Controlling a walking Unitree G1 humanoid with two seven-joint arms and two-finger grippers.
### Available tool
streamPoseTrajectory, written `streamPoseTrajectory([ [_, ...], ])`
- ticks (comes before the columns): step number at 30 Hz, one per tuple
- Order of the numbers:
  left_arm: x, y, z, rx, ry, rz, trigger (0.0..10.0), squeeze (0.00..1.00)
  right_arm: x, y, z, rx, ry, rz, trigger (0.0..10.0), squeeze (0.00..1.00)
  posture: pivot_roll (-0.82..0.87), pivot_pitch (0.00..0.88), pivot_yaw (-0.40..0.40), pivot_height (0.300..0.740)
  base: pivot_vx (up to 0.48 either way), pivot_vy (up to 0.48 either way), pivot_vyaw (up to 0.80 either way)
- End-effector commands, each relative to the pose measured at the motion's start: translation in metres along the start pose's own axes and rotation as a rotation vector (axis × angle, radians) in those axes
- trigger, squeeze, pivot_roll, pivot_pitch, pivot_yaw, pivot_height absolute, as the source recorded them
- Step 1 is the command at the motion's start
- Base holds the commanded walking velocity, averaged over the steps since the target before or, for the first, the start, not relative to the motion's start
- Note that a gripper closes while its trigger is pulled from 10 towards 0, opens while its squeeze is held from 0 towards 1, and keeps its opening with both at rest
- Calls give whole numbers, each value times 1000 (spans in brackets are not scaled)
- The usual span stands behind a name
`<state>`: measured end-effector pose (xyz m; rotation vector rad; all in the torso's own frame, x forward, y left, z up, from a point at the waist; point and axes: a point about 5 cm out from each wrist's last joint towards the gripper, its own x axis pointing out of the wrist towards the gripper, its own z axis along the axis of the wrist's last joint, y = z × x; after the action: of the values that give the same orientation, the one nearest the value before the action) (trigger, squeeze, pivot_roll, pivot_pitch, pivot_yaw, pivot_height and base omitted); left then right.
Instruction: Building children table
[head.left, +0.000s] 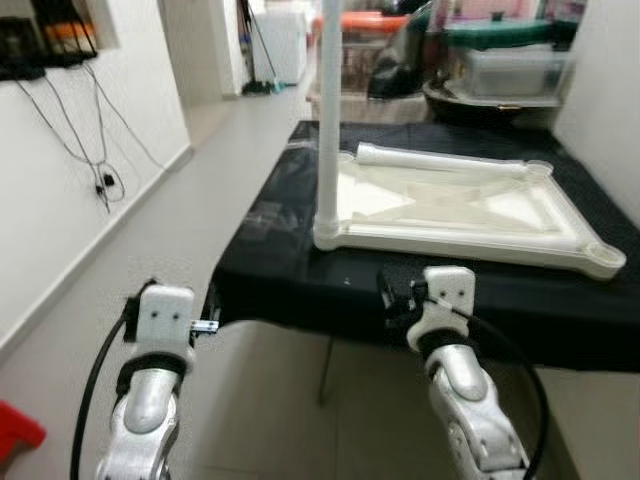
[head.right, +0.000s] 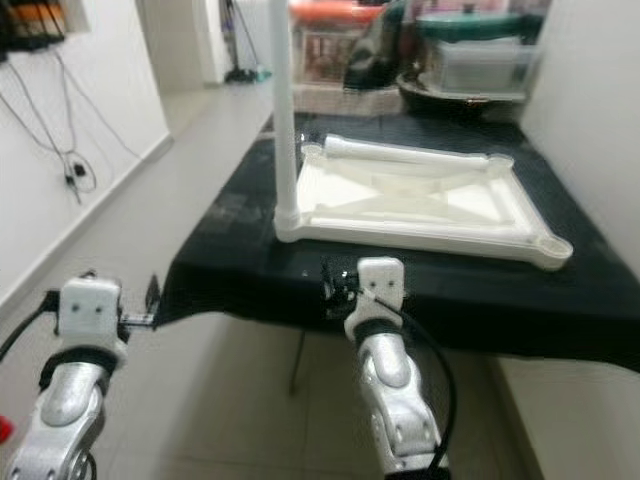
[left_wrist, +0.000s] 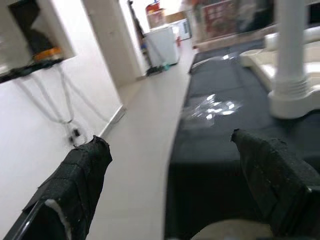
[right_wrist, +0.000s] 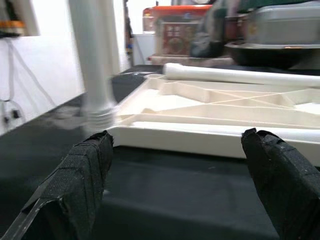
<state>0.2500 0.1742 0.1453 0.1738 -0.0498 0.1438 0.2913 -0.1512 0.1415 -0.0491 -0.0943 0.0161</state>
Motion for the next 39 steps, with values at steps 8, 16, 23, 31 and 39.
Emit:
streamPoseTrajectory([
  [8, 1, -3, 0, 2, 0, -15, 10000, 0, 1, -5, -1, -2, 2, -26, 10000, 0, 98, 14, 3, 740, 348, 0, 0],
  [16, 0, -7, 1, 0, -6, -34, 10000, 0, 0, -4, -3, 0, 5, -29, 10000, 0, 97, 16, 3, 740, 346, 0, 0],
  [23, 0, -10, -1, -17, 5, -41, 10000, 0, 1, -6, -3, -4, 6, -32, 10000, 0, 98, 19, 1, 740, 217, 0, 0],
  [31, -2, -17, -4, -100, 57, -75, 10000, 0, 4, -10, -2, -11, 2, -59, 10000, 0, 101, 27, 0, 740, 0, 0, 0],
  [39, -15, -56, 9, -178, 5, -382, 10000, 0, 15, -26, -1, 31, 29, -21, 10000, 0, 95, 40, 5, 740, 0, 0, 0],
])
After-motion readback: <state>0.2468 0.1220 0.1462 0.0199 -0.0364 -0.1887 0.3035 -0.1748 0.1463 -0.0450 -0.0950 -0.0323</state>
